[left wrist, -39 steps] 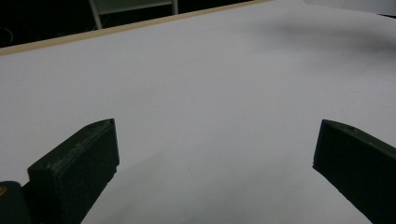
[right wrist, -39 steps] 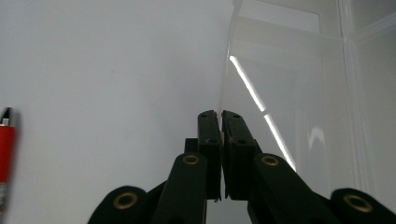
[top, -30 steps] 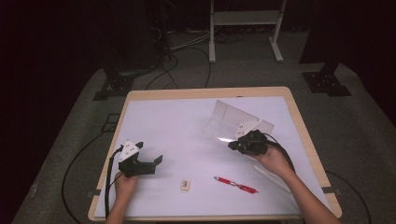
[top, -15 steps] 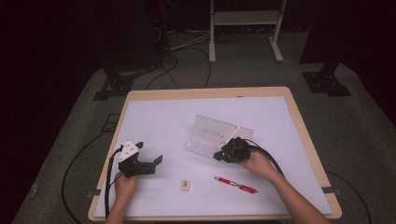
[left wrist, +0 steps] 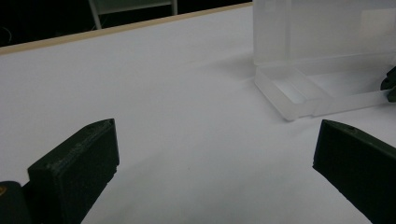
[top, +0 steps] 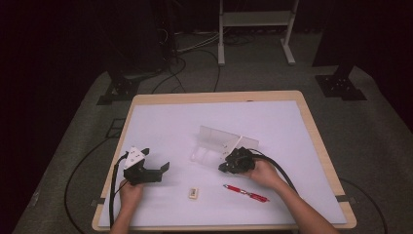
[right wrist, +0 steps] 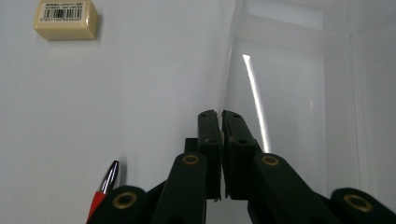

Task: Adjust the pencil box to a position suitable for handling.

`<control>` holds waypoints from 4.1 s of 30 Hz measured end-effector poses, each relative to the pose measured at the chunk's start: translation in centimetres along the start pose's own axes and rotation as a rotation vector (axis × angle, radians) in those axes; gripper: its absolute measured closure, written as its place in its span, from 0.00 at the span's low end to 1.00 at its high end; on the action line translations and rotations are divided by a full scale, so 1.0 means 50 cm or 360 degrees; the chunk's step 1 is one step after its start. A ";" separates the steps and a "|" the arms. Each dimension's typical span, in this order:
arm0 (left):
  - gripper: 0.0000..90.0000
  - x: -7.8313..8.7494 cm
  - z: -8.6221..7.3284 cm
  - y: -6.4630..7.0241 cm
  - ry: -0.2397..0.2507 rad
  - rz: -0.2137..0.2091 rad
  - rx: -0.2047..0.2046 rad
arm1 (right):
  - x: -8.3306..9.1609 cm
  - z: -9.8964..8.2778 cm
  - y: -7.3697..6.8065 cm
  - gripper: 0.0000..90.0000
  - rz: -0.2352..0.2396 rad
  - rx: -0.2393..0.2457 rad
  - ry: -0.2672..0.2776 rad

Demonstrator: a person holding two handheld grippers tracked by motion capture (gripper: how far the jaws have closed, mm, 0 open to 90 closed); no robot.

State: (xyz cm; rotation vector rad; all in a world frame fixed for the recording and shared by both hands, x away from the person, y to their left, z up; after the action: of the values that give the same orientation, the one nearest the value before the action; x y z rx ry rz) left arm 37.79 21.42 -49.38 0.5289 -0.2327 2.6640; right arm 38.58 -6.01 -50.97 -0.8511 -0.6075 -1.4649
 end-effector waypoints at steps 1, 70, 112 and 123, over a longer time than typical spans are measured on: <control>0.00 0.000 0.000 0.000 0.0000 0.0000 0.0000 | -0.001 -0.001 0.000 0.96 0.0000 -0.0003 0.0000; 0.00 -0.001 -0.001 0.000 -0.0006 0.0012 0.0005 | 0.214 -0.225 -0.082 0.55 -0.0274 -0.0503 0.0439; 0.00 0.000 -0.001 0.000 -0.0006 0.0009 0.0005 | 0.190 -0.325 -0.123 0.77 -0.0417 -0.0626 0.0323; 0.00 0.000 -0.001 0.000 -0.0003 0.0008 0.0003 | 0.187 -0.326 -0.131 0.86 -0.0450 -0.0624 0.0362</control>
State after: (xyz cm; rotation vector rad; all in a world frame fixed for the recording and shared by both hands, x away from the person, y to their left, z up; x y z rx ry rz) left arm 37.77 21.43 -49.41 0.5325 -0.2327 2.6692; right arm 30.22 -24.02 -52.24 -0.9052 -0.2776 -1.9483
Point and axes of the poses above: each handheld gripper's, and its own axes: x roughly backward along the jaws, z roughly out of its top, y roughly to its right, the point moved 7 cm from there along -x, roughly forward along the jaws, and after that the axes turned 12 degrees about z, right-handed, at the moved point
